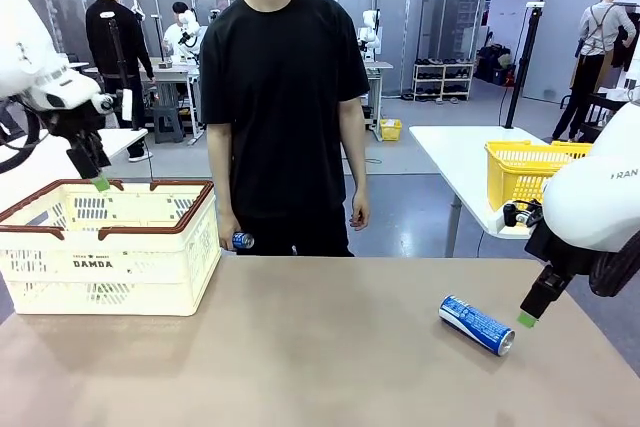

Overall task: Place the drinks into the Shopping basket.
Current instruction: Pick up one drink and place it into the Shopping basket.

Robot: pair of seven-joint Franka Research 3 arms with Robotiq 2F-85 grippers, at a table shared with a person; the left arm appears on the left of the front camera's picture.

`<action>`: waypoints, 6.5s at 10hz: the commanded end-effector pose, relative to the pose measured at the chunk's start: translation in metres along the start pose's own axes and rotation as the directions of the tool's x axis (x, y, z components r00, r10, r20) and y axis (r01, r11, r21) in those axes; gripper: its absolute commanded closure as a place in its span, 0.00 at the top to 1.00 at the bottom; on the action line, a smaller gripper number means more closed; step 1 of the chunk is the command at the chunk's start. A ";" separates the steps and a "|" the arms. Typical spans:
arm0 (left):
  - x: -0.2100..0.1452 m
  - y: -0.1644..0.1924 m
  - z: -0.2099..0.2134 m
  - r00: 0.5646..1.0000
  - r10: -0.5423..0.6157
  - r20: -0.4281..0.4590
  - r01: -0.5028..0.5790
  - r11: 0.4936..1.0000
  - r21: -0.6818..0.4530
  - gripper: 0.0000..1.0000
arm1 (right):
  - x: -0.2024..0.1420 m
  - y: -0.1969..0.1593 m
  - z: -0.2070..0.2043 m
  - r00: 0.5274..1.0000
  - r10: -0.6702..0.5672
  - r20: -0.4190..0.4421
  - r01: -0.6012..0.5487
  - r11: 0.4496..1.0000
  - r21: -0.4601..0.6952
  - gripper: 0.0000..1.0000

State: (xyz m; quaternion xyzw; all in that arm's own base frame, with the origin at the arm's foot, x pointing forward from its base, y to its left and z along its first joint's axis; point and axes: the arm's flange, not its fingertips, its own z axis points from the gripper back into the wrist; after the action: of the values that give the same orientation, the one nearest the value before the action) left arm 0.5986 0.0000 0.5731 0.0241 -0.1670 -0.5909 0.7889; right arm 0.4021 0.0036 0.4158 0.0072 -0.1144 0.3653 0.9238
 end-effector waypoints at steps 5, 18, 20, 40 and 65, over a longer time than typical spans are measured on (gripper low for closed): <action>-0.057 -0.121 0.022 0.951 -0.305 0.052 0.308 0.948 -0.085 1.00 | -0.002 -0.001 0.000 1.000 0.008 -0.002 -0.008 1.000 0.003 1.00; -0.064 -0.136 -0.005 0.894 -0.432 0.116 0.448 0.872 -0.197 1.00 | 0.087 -0.026 -0.035 0.996 0.072 -0.054 -0.066 0.992 0.106 1.00; -0.064 -0.136 -0.005 0.894 -0.432 0.116 0.448 0.872 -0.197 1.00 | 0.093 -0.030 -0.044 0.995 0.060 -0.079 -0.050 0.991 0.125 1.00; -0.064 -0.136 -0.005 0.894 -0.432 0.116 0.448 0.872 -0.197 1.00 | 0.100 -0.049 -0.152 0.973 -0.134 -0.186 0.148 0.987 0.060 0.51; -0.064 -0.136 -0.005 0.894 -0.432 0.116 0.448 0.872 -0.197 1.00 | 0.254 0.187 -0.127 0.994 0.055 -0.099 -0.054 0.998 0.009 0.01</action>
State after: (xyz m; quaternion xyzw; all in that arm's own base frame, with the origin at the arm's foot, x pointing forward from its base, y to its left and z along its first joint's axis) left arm 0.4614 0.0203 0.5228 -0.0482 -0.1068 -0.7772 0.6182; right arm 0.4708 0.3119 0.3363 0.0046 -0.0547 0.4208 0.9055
